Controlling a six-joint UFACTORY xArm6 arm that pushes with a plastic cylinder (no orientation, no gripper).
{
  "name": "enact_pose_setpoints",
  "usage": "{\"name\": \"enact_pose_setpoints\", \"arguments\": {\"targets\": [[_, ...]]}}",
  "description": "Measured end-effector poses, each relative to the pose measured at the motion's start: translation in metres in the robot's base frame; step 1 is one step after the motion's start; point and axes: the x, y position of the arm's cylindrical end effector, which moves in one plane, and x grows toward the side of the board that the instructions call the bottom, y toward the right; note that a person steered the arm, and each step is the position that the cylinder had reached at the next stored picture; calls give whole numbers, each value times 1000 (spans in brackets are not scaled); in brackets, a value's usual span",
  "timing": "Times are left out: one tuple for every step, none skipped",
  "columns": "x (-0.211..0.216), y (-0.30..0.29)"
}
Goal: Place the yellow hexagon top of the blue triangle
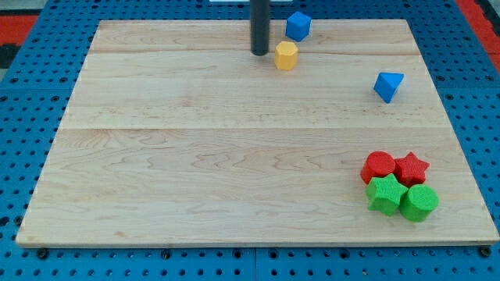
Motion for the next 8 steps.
{"name": "enact_pose_setpoints", "arguments": {"targets": [[22,27],[22,79],[22,67],[12,44],[-13,76],[-14,122],[-6,158],[4,173]]}}
